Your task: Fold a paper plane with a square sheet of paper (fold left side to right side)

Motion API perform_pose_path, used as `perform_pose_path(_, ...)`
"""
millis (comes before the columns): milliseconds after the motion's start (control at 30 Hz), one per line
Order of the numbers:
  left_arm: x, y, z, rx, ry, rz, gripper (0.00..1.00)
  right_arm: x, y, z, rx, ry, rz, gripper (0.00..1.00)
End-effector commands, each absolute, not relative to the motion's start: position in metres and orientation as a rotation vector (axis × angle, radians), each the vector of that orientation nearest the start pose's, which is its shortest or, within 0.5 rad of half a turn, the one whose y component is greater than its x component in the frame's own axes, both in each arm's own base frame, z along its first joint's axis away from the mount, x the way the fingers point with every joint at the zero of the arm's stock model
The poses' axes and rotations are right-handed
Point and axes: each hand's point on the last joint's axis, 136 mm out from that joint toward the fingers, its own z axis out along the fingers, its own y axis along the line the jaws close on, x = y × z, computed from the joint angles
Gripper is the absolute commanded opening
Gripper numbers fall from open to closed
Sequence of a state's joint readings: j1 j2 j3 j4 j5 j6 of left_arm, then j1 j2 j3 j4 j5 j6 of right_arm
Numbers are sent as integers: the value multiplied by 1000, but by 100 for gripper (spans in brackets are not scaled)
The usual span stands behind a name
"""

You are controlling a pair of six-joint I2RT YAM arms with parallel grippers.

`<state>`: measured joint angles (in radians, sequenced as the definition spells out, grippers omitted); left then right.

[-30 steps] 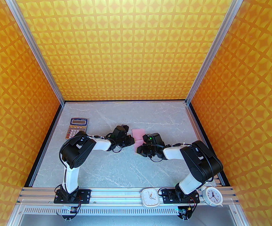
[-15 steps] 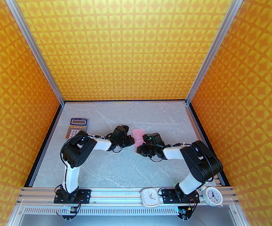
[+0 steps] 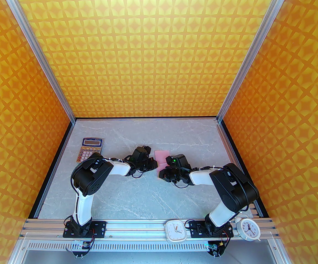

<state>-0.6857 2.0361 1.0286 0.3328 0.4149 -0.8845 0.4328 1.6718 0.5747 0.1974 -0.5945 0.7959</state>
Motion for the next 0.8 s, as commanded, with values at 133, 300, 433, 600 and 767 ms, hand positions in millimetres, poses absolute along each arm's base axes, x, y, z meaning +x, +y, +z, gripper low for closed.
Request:
perform_pose_path(133,350,-376,33,47,2506,-1237,5,268,222,-4,234,2770,1067,4)
perform_pose_path(300,351,-375,31,58,2517,-1224,5,266,220,-7,236,2782,1056,4)
perform_pose_path(433,350,-375,29,62,2524,-1218,5,266,220,-6,235,2777,1061,4)
perform_pose_path(600,350,-372,26,57,2532,-1206,6,266,221,-6,236,2779,1062,4)
perform_pose_path(767,353,-368,28,61,2531,-1178,7,266,221,-5,233,2778,1067,5)
